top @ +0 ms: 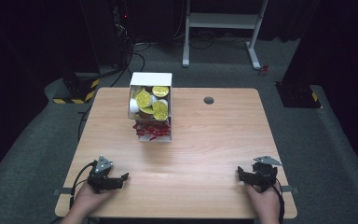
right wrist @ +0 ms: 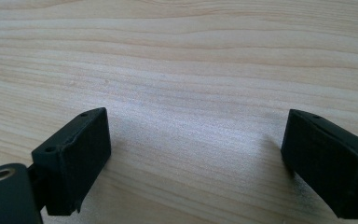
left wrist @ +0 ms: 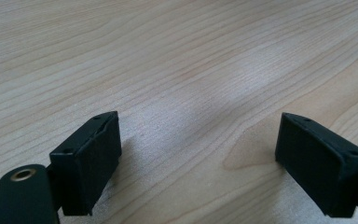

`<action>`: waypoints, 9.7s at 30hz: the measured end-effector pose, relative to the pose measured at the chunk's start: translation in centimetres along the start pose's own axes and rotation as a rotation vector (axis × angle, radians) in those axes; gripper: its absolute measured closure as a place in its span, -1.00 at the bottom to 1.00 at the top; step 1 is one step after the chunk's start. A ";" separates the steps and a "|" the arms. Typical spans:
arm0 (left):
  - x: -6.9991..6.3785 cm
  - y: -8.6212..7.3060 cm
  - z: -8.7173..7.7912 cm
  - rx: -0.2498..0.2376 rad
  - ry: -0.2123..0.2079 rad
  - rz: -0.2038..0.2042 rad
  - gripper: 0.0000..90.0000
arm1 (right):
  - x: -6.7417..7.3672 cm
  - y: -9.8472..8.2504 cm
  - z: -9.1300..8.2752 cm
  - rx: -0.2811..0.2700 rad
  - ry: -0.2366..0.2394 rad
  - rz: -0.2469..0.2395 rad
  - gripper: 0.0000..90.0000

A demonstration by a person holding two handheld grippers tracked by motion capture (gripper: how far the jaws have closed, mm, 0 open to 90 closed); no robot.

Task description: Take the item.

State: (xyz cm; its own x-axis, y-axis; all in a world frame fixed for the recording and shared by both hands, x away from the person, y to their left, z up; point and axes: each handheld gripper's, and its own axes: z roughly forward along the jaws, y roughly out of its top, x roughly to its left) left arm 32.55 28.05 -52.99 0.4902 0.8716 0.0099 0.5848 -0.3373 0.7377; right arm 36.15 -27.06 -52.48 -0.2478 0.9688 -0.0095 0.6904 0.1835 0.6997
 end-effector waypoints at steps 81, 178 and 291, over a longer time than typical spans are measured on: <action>0.1 -0.1 -0.1 0.005 -0.012 0.007 -0.67 | 6.9 4.1 -1.4 -0.101 0.135 -0.106 -0.26; 0.0 0.1 0.1 0.002 -0.028 0.024 -0.67 | 18.6 12.7 1.3 -0.191 0.190 -0.198 -0.09; -0.1 0.0 -0.1 0.002 -0.039 0.023 -0.67 | 21.9 13.3 -0.9 -0.312 0.315 -0.311 0.97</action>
State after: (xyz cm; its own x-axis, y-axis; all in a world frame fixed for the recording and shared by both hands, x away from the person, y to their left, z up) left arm 32.42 28.00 -52.99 0.5284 0.8490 -0.0001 0.5745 -0.3575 0.7363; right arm 39.27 -3.57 -42.70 -0.6333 0.7708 -0.0693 0.3289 0.3491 0.8775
